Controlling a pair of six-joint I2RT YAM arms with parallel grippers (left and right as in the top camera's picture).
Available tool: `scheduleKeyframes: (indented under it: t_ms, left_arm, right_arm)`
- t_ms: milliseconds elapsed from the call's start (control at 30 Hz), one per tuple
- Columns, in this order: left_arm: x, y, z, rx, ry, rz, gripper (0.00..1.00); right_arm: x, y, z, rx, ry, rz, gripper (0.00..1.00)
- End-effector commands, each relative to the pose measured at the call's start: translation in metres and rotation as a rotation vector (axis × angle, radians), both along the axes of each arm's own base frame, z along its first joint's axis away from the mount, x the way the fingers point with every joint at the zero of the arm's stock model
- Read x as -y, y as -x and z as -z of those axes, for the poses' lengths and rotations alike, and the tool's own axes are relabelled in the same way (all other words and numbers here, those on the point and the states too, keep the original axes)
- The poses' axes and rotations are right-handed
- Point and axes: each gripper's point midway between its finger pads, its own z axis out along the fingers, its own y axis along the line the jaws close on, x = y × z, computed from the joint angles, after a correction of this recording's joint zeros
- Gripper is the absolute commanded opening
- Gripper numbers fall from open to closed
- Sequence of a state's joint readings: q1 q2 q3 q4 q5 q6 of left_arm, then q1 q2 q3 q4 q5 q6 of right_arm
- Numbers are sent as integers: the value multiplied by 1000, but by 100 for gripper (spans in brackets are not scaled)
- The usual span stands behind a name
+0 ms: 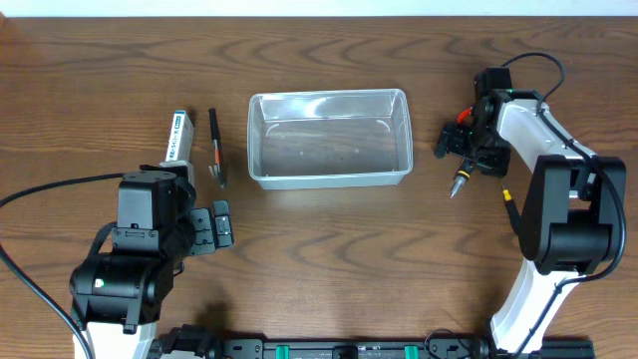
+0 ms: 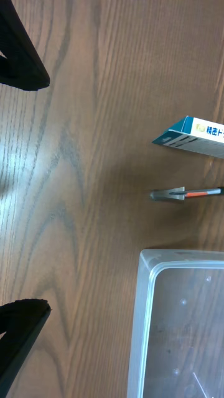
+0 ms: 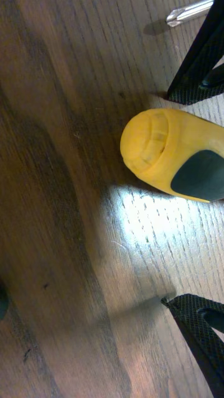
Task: Pack container
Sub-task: 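Lower the right gripper and grasp the yellow-black screwdriver handle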
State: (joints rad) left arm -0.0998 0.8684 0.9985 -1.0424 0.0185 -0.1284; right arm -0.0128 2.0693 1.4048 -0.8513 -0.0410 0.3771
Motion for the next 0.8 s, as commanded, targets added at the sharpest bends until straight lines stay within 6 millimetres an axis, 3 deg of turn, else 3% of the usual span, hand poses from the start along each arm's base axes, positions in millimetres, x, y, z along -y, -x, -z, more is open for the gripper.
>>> scheduleKeyframes:
  t_ms: [0,767]
  left_arm:
    - [-3,-2,-6,19,-6,-14,98]
    - [-3,-2,-6,19,-6,-14,98]
  right_arm:
    - [-7,27,32,-110,-56,-1,95]
    - [-8,29,31,-118,-60,-1,40]
